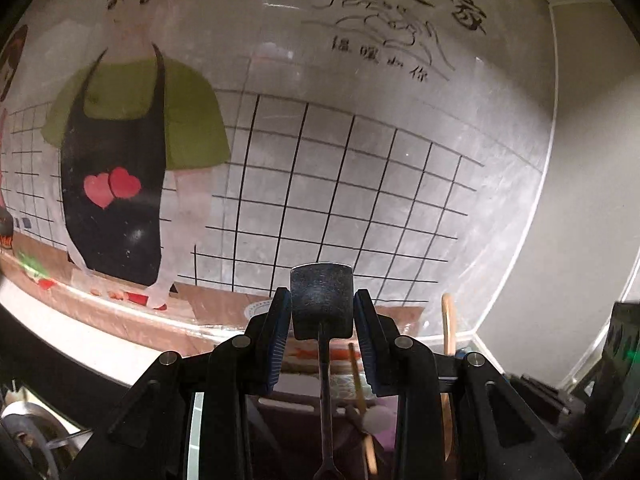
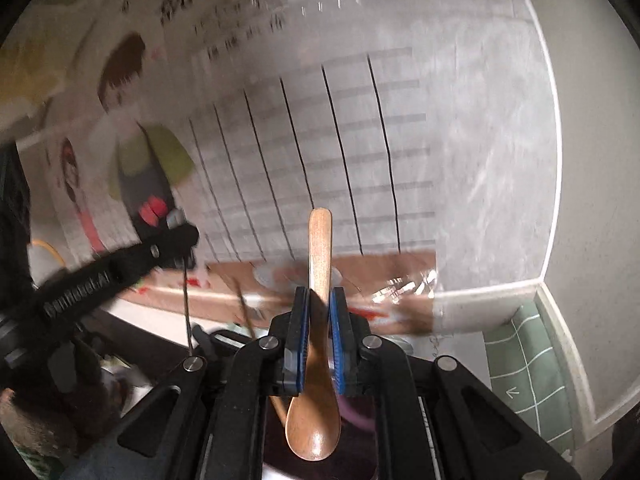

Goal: Organize utensils
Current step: 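Lower both held utensils into the purple holder and open both tools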

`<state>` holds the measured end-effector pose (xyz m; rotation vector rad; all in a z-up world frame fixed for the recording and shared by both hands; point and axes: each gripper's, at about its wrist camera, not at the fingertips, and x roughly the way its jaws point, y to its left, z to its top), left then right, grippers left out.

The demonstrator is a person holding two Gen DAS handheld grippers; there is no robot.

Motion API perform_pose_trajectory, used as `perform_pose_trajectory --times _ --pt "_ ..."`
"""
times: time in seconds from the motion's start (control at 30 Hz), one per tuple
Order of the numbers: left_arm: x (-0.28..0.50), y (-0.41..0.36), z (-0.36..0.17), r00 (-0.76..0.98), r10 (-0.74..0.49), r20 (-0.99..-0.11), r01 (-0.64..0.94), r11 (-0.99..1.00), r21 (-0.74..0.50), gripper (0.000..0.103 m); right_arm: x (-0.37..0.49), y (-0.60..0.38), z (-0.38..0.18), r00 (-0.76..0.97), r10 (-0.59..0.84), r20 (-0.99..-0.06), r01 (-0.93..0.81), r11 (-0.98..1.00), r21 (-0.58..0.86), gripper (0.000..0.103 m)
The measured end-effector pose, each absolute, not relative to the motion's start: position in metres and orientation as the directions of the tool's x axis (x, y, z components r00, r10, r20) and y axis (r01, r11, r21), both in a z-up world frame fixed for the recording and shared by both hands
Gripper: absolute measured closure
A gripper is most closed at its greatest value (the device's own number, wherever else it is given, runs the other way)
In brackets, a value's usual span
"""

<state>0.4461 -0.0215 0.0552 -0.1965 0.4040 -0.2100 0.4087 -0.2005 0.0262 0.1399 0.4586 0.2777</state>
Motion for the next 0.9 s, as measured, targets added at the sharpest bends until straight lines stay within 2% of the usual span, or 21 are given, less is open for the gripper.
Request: perform_pose_trajectory --times 0.1,0.17,0.3,0.43,0.53,0.67,0.77,0.9 --pt "0.451 -0.022 0.044 0.889 -0.275 -0.368 0.186 0.948 -0.259 0.070 0.413 -0.196 0.013 0.847 0.293 -0.444 -0.237 0.955 0.179 0.093" --pt "0.454 -0.024 0.033 0.849 -0.340 -0.405 0.239 0.930 -0.279 0.068 0.413 -0.197 0.006 0.803 0.342 -0.488 -0.270 0.939 0.212 0.092" --pt "0.450 -0.020 0.021 0.814 -0.328 -0.480 0.210 0.936 -0.284 0.056 0.404 -0.203 0.004 0.741 0.383 -0.551 -0.277 0.923 0.268 0.088" --pt "0.422 -0.002 0.040 0.819 -0.290 -0.495 0.130 0.934 -0.333 0.054 0.370 -0.217 0.029 0.751 0.382 -0.539 -0.254 0.920 0.298 0.088" --pt "0.391 0.007 0.062 0.826 -0.256 -0.502 0.088 0.939 -0.333 0.053 0.338 -0.233 0.049 0.741 0.403 -0.537 -0.235 0.905 0.355 0.088" --pt "0.347 0.011 0.076 0.792 -0.257 -0.554 0.092 0.947 -0.307 0.053 0.306 -0.247 0.060 0.673 0.468 -0.573 -0.229 0.868 0.441 0.087" --pt "0.313 0.010 0.070 0.751 -0.255 -0.609 0.108 0.958 -0.267 0.053 0.280 -0.243 0.053 0.628 0.450 -0.635 -0.249 0.889 0.384 0.087" --pt "0.266 0.013 0.041 0.683 -0.250 -0.686 0.121 0.965 -0.231 0.053 0.257 -0.228 0.014 0.521 0.420 -0.743 -0.281 0.906 0.315 0.086"
